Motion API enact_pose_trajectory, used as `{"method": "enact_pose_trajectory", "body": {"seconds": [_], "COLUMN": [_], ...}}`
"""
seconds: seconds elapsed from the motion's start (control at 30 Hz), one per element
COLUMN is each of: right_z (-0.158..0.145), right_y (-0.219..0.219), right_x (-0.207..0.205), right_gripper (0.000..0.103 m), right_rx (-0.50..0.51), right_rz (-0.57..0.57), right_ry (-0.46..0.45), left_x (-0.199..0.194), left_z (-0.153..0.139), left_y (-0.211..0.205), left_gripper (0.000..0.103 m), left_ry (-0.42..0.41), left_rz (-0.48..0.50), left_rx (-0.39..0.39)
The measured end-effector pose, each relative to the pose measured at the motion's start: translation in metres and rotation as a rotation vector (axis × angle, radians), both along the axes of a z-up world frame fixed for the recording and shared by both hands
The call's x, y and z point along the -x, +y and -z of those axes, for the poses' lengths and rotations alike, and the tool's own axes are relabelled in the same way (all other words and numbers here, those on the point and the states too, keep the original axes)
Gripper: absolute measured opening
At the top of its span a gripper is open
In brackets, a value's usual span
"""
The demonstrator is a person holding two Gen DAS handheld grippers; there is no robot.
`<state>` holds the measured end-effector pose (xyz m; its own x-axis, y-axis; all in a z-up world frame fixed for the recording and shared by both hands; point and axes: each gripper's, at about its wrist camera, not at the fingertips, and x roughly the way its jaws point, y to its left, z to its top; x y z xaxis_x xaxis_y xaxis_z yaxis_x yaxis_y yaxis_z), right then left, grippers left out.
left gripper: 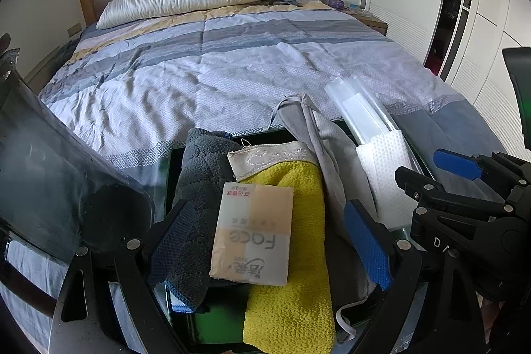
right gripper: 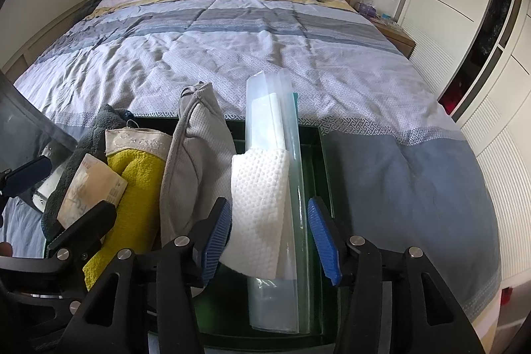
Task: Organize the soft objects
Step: 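Open the left tool on the tissue pack while the right tool releases the white cloth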
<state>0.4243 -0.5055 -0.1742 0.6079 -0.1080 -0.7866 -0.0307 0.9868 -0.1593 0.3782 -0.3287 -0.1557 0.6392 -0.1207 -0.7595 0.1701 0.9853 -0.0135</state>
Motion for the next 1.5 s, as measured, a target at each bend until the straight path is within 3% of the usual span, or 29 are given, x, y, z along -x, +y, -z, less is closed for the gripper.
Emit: {"method": "enact_pose_trajectory", "body": {"seconds": [0.3, 0.83, 1.5], "right_z": [-0.001, -0.006, -0.019], "right_y": [0.000, -0.003, -0.003], "right_x": [0.002, 0.007, 0.015], "right_gripper": [0.055, 0.085, 0.086], "right_rx": [0.018, 0.045, 0.029], "right_rz": [0.003, 0.042, 0.034], "right_ry": [-0.010, -0.057, -0.105], "left_x": [0.000, 0.001, 0.004], "left_z": [0.000, -0.004, -0.010], "left_y": [-0.001, 0.000, -0.001], "left_gripper": [0.088, 0.088, 0.088], "left_ry": [-0.004, -0.016, -0.032], "left_rz": [0.000, -0.003, -0.009], "left_rx": [-0.004, 0.001, 0.001]}}
